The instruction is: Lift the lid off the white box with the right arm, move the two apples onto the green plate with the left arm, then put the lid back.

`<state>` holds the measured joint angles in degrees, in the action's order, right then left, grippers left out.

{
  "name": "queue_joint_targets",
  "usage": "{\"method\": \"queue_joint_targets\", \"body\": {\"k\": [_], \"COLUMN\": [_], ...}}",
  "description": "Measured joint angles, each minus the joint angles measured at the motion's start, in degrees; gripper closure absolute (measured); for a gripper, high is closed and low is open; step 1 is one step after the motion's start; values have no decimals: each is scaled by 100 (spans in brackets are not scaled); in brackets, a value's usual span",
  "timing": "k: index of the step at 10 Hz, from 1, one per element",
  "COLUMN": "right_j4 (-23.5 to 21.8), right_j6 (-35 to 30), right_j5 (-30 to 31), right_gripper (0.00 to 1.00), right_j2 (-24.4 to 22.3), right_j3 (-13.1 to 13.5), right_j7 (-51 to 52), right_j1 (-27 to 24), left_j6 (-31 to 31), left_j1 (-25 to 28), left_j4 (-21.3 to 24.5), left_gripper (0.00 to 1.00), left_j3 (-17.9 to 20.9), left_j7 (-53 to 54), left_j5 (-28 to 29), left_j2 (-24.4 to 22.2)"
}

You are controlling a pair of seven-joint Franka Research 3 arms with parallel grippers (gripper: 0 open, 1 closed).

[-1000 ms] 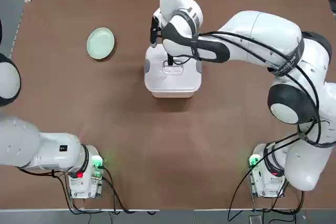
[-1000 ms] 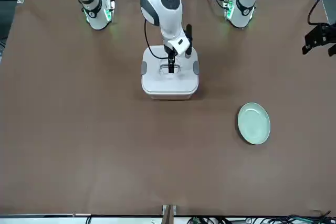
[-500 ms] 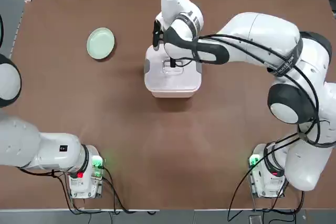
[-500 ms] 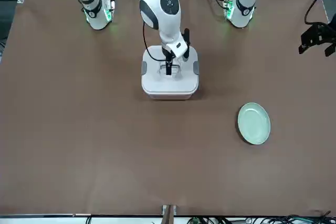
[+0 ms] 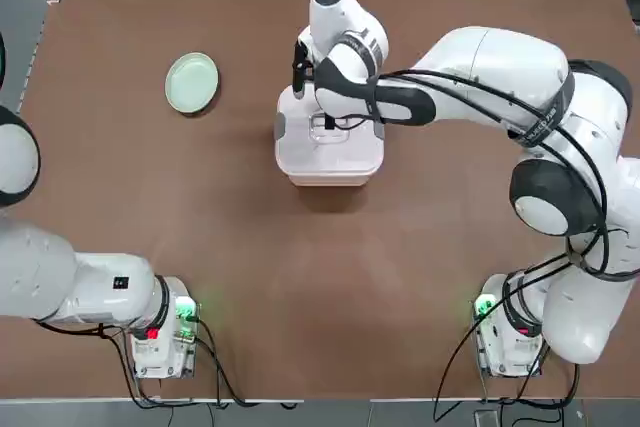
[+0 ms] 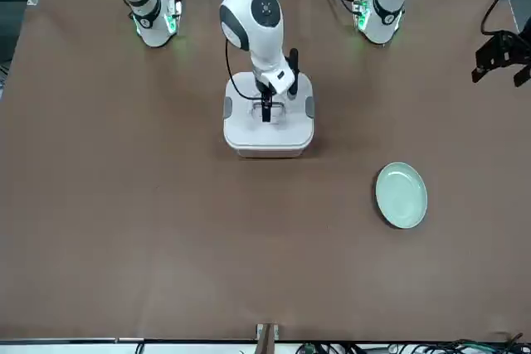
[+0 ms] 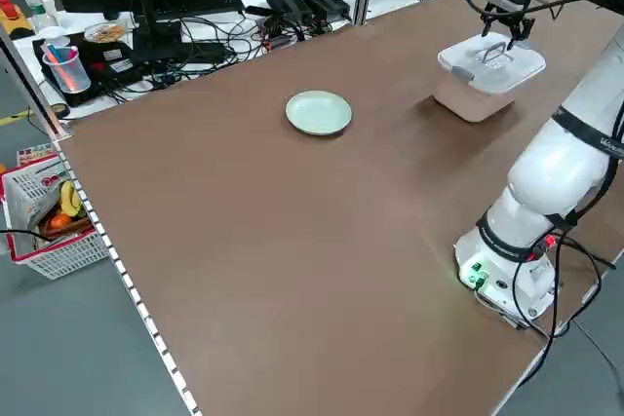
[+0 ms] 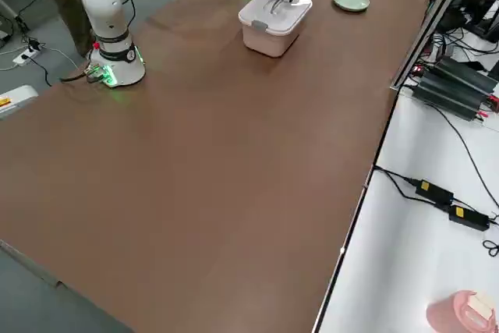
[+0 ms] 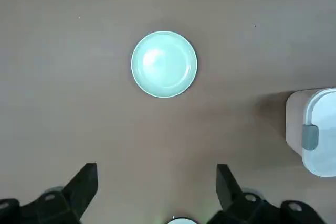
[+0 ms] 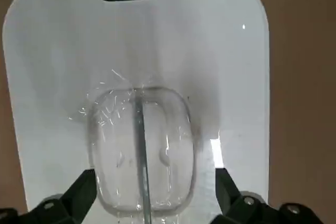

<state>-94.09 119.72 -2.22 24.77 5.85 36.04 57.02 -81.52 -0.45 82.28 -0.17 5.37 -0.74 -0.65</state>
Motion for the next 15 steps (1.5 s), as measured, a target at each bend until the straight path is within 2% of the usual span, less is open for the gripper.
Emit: {"method": "queue_joint_targets", "body": {"k": [3, 5, 8, 9, 10, 15], "right_j4": [-203, -216, -204, -183, -176, -163], "right_j6": [161, 162, 96, 42, -26, -271], "right_j5": [6, 7, 7, 7, -4, -6], "right_gripper": [3, 31, 81, 88, 93, 93], "right_j2": [3, 3, -31, -53, -77, -338], "right_j3": [19, 34, 39, 30, 10, 29], "right_j7": [0, 0, -210, -289, -305, -345], "right_j1": [0, -1, -1, 0, 3, -58], "left_j6": [0, 0, 0, 0, 0, 0], "left_j1": [11, 11, 8, 8, 8, 9], "left_j4": [0, 0, 0, 0, 0, 0], "left_gripper": [0, 0, 0, 0, 0, 0], "left_j3": [1, 1, 1, 0, 0, 1], "left_j7": [0, 0, 0, 0, 0, 0], "left_j5": [0, 0, 0, 0, 0, 0], "left_j2": [0, 0, 0, 0, 0, 0]}}
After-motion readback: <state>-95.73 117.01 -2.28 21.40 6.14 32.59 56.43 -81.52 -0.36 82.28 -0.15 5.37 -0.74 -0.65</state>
